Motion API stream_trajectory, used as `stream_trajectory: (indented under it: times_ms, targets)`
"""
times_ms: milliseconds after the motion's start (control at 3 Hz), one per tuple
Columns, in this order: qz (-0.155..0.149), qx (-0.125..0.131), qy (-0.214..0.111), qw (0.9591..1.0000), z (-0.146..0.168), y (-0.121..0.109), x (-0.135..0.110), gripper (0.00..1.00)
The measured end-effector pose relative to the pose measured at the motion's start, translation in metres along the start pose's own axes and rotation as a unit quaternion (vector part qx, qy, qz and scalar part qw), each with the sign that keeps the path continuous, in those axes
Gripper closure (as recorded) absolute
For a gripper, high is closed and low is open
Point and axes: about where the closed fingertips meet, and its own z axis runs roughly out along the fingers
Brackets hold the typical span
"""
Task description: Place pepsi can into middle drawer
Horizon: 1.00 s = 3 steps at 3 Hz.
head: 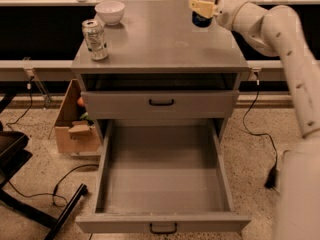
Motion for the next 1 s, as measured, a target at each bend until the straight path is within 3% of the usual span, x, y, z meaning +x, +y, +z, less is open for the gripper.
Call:
stream_trajectory:
  times_ms: [333, 667, 1000]
  targets:
    - [-0.032, 0.001, -0.033, 0.9989, -0.061, 0.022, -0.052, 1.00]
    - [-0.033, -0.034, -0.036, 0.9982, -0.112, 0.063, -0.038, 1.00]
    - [-0.011, -0.092, 0.015, 0.9956, -0.160, 0.105, 0.038, 1.00]
